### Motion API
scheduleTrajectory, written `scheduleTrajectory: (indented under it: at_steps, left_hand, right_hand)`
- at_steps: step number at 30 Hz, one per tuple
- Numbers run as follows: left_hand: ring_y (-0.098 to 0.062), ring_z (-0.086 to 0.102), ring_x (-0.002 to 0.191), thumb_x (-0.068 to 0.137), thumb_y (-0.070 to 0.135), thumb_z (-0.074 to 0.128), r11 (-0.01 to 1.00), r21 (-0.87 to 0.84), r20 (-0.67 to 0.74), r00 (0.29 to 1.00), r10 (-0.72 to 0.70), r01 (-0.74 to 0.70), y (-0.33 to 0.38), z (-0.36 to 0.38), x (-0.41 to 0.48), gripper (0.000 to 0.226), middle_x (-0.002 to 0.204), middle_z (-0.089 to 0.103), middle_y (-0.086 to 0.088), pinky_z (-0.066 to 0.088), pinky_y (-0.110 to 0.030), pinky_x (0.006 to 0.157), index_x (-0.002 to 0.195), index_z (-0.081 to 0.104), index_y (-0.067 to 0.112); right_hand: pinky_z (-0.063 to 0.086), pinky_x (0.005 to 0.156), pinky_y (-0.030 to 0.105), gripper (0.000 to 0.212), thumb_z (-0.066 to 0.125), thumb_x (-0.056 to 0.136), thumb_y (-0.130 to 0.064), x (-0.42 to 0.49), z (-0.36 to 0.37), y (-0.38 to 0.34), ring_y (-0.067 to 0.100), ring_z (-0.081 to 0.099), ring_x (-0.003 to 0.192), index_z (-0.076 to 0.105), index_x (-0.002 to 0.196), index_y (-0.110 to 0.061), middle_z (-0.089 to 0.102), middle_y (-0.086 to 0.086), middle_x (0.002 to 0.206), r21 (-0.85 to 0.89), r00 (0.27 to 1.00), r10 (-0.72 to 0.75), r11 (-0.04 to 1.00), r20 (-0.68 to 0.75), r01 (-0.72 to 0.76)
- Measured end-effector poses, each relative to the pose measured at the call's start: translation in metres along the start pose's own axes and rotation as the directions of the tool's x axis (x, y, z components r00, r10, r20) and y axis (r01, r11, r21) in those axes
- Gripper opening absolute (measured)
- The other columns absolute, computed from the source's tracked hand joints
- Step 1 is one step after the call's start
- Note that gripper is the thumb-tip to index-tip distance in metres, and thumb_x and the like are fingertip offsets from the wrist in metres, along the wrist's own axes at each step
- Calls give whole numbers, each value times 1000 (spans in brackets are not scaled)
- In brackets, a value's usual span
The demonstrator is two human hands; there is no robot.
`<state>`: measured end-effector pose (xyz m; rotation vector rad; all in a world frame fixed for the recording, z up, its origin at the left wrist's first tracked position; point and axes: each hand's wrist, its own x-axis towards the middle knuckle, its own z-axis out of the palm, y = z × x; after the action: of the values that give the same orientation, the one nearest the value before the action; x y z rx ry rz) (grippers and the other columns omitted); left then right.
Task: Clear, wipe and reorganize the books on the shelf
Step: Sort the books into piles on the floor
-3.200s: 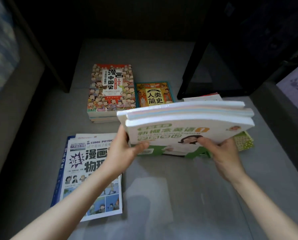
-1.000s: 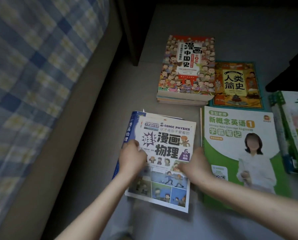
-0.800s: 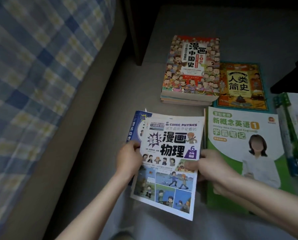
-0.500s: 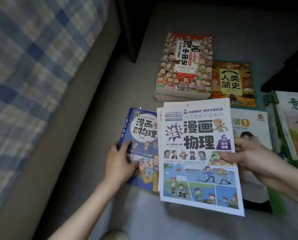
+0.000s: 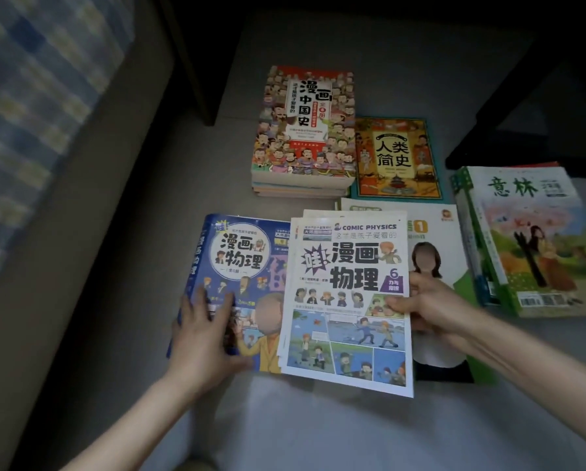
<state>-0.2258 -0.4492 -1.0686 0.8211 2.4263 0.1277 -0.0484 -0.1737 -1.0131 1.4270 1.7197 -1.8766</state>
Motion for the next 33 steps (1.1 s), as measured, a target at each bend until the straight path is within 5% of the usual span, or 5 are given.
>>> scheduleTrajectory:
  at_steps: [9,14,21,28,33]
  left_hand:
    - [-54,20,136,74,88,25,943,218,39,968,248,-251,-30,0,-6,101,154,19,-22,41,-63,98,147,35,18]
    - [-19,-12,146,75,87,21,923,-189,-52,942,330,-334,-67,-7,-23,63,155,8,12,11,-36,119,135,20,66]
    - [-29,24,139,59,9,83,926,173,-186,913,364,-334,-76,7,-38,94,142,47,-17,41,-59,99,140,40,28]
    - [-40,-17,144,77,79,43,969,247,79,996,-29,9,23,16,-17,107,156,-19,-20,-1,-60,113,151,-11,24]
    - [-50,-4,142,95,52,37,940,315,-19,992,-127,127,37,9,11,80,155,-7,-28,14,-64,110,152,-5,14]
  right_hand:
    - [55,80,42,35,64,77,2,-20,-46,-23,28,71,91,63,111,-7,73,12,102,59,994,-59,997,94,53]
    - [60,70,36,76,98,30,-33,-28,-76,-13,32,70,93,74,99,-13,72,15,105,67,992,-100,993,75,95]
    - [58,80,42,71,96,38,-25,-38,-61,-11,33,70,94,71,103,-7,72,16,103,57,992,-57,997,112,51]
    - [51,80,41,31,57,84,8,-34,-24,-16,26,72,88,63,110,-8,74,11,99,55,999,-19,998,32,17]
    - [53,81,41,31,58,85,7,-30,-18,-8,27,71,92,62,112,-8,75,8,97,48,998,-4,999,-60,7]
